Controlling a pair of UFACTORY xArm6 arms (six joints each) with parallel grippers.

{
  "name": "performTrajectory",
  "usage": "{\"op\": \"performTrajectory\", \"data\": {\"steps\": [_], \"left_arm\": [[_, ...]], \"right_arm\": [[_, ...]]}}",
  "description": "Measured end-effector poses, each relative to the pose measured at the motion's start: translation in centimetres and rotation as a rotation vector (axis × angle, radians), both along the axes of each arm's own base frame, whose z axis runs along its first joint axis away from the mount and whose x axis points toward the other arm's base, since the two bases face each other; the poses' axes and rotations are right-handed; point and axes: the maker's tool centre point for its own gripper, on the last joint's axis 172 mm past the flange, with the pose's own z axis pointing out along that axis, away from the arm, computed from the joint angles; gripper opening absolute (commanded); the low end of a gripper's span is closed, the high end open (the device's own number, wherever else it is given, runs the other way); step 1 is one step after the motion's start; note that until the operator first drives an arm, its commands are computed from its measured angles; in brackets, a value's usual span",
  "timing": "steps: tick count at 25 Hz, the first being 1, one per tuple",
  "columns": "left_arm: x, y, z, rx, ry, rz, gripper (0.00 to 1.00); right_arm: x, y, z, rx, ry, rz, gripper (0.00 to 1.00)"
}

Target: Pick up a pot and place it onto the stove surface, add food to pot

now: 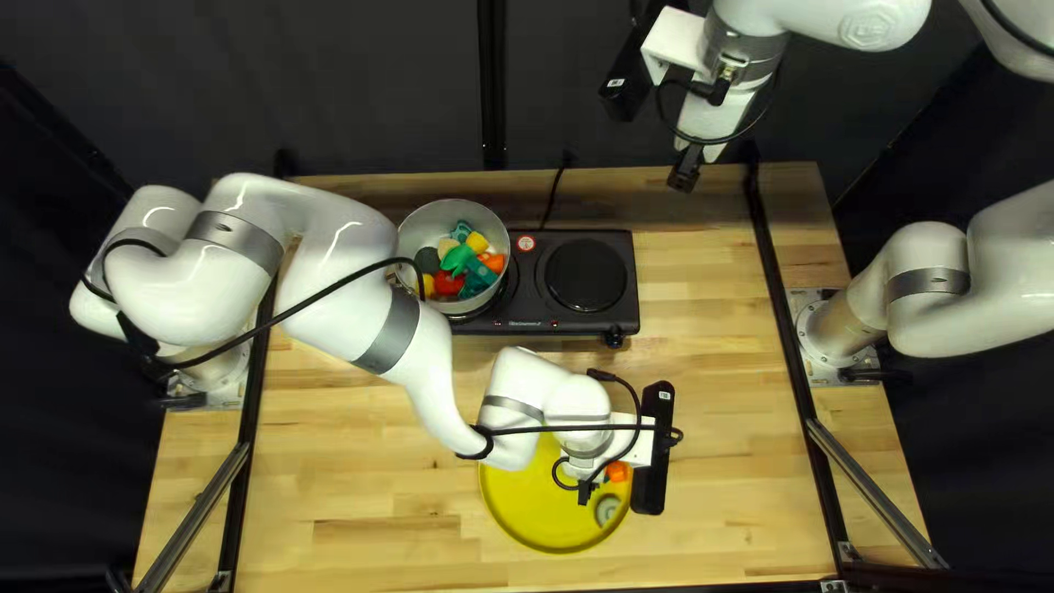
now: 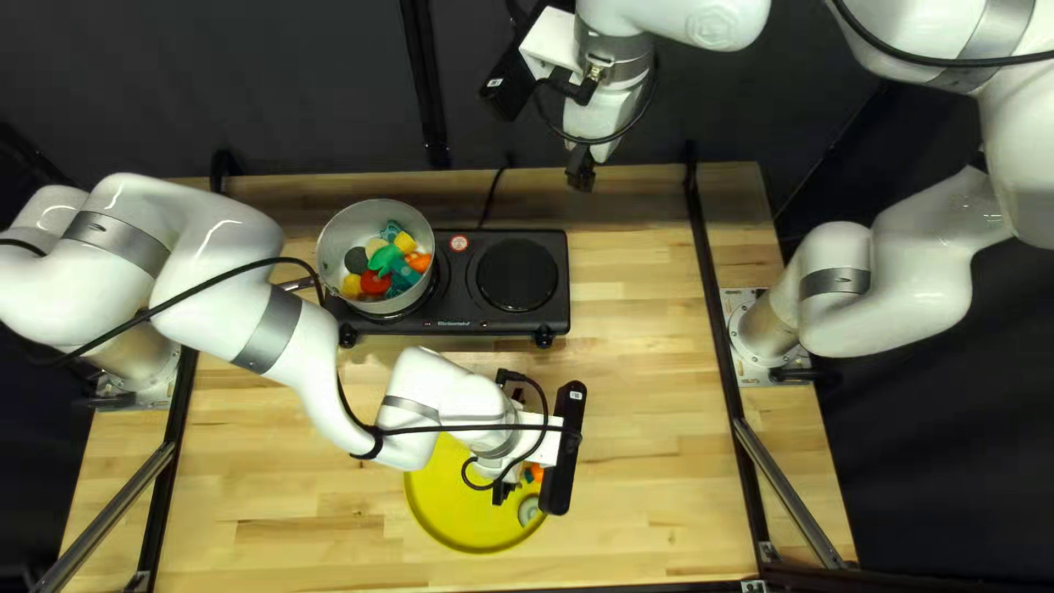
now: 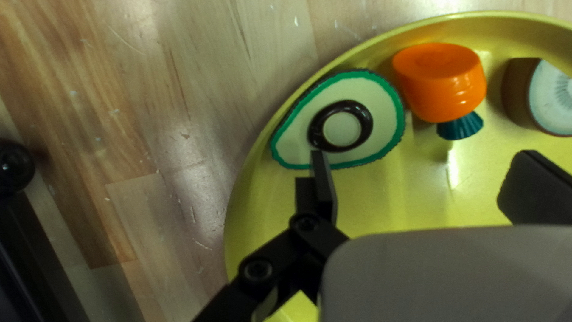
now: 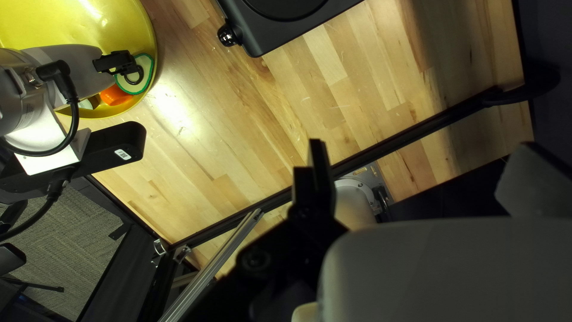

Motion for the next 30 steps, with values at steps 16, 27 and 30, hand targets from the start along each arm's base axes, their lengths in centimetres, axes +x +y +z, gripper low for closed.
{"op": "performTrajectory", "data": {"steps": [16, 27, 30], "left_arm": [[0.2, 0.7, -0.5, -0.008, -0.026, 0.019, 1.0], [1.0, 1.0, -0.8, -0.019, -0.056, 0.028, 1.0], [1.0, 1.0, -1.0, -0.02, -0.058, 0.027, 1.0]], "right_arm": [[0.0, 0.0, 0.0, 0.0, 0.0, 0.0, 1.0], [0.0, 0.0, 0.0, 0.0, 0.0, 0.0, 1.0], [0.0, 0.0, 0.0, 0.0, 0.0, 0.0, 1.0]]}}
